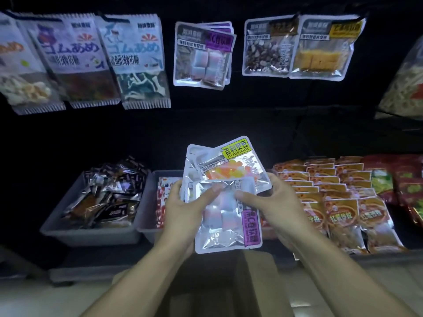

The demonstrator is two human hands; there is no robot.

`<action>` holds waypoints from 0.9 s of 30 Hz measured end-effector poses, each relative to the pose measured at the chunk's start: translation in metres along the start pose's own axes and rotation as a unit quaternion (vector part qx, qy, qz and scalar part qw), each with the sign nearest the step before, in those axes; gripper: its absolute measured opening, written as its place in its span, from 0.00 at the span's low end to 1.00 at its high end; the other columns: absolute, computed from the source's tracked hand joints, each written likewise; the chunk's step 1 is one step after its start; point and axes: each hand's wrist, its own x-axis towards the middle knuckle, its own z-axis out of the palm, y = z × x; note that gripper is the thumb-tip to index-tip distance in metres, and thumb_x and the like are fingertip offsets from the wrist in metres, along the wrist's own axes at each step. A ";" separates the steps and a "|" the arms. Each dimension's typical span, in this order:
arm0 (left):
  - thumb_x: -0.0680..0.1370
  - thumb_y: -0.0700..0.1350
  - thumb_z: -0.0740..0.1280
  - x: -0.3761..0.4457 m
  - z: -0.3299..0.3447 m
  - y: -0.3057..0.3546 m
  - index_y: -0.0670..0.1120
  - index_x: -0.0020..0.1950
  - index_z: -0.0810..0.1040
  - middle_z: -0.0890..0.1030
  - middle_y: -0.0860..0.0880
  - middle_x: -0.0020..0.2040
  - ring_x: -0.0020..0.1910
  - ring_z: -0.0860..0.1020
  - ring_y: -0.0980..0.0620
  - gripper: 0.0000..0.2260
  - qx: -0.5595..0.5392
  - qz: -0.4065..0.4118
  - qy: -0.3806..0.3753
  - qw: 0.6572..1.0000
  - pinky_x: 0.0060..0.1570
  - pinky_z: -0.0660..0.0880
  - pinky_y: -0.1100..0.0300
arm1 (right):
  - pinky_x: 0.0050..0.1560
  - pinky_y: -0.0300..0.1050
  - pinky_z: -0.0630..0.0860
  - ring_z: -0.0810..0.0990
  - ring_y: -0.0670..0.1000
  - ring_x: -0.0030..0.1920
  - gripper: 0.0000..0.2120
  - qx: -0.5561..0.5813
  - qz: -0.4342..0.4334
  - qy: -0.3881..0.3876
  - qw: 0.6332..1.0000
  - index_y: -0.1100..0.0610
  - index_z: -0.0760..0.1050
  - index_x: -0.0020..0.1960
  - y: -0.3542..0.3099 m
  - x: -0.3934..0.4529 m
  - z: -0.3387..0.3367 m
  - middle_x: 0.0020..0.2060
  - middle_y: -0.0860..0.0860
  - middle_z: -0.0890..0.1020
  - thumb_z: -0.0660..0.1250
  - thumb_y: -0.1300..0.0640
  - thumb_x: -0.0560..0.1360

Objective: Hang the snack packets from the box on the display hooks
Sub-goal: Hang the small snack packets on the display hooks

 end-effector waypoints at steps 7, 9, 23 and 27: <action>0.59 0.58 0.82 0.005 0.000 0.000 0.51 0.62 0.81 0.89 0.47 0.55 0.55 0.88 0.41 0.34 -0.020 -0.011 0.010 1.000 0.62 0.81 0.34 | 0.62 0.61 0.82 0.89 0.53 0.51 0.09 -0.034 0.002 -0.025 0.999 0.55 0.86 0.55 0.007 0.006 -0.002 0.48 0.49 0.90 0.76 0.55 0.76; 0.60 0.60 0.81 0.005 -0.001 0.001 0.51 0.62 0.81 0.89 0.47 0.55 0.55 0.88 0.42 0.33 -0.019 -0.013 0.019 1.000 0.61 0.81 0.34 | 0.60 0.63 0.83 0.89 0.54 0.50 0.08 -0.049 0.008 -0.040 0.998 0.54 0.87 0.54 0.006 0.006 -0.001 0.47 0.49 0.90 0.73 0.52 0.79; 0.78 0.46 0.76 0.011 -0.011 -0.002 0.50 0.58 0.80 0.85 0.45 0.42 0.35 0.83 0.49 0.10 0.020 -0.014 0.031 0.999 0.45 0.82 0.45 | 0.47 0.81 0.78 0.86 0.68 0.47 0.15 -0.035 0.034 0.025 0.999 0.48 0.77 0.39 0.008 0.009 0.002 0.48 0.66 0.84 0.69 0.42 0.81; 0.77 0.44 0.77 0.013 -0.012 -0.004 0.51 0.60 0.81 0.89 0.47 0.49 0.41 0.86 0.48 0.13 -0.008 -0.012 0.018 1.000 0.44 0.81 0.50 | 0.50 0.68 0.84 0.89 0.61 0.46 0.15 -0.001 0.041 -0.003 0.999 0.51 0.85 0.44 0.005 0.008 -0.004 0.44 0.55 0.89 0.66 0.48 0.84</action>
